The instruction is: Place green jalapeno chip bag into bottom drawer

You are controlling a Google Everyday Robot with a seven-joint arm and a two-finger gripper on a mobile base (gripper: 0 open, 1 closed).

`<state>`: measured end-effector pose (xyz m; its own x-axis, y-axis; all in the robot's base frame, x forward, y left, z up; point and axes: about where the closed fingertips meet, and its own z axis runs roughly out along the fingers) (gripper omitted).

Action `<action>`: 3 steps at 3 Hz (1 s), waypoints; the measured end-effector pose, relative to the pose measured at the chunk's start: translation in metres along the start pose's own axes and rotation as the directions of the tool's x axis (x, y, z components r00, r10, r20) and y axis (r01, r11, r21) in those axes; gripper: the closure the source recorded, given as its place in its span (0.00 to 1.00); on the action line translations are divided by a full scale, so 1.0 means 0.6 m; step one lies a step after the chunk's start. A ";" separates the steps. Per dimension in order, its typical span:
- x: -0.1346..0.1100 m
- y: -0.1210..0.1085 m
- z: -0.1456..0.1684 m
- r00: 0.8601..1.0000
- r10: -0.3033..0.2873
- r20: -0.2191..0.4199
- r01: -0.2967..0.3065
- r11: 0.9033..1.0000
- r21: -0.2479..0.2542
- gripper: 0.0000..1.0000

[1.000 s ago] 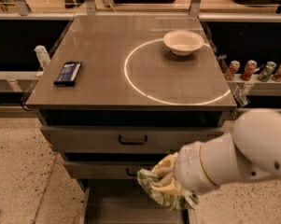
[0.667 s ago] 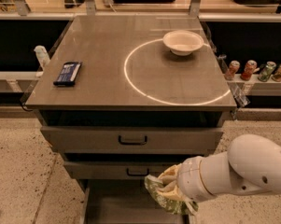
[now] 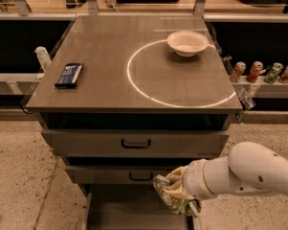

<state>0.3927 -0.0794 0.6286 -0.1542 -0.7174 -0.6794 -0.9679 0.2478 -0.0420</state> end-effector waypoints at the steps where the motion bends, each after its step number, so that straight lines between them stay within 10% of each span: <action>1: -0.001 0.001 -0.001 1.000 -0.001 -0.001 0.001 1.000 0.000 1.00; 3: 0.088 -0.100 0.092 0.997 0.067 0.037 -0.071 0.989 0.129 1.00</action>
Offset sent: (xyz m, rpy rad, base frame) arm 0.0955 -0.0447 -0.0979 -0.0350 -0.0891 -0.2173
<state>0.4535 -0.0960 0.5547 -0.2112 -0.6749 -0.7071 -0.9207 0.3803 -0.0880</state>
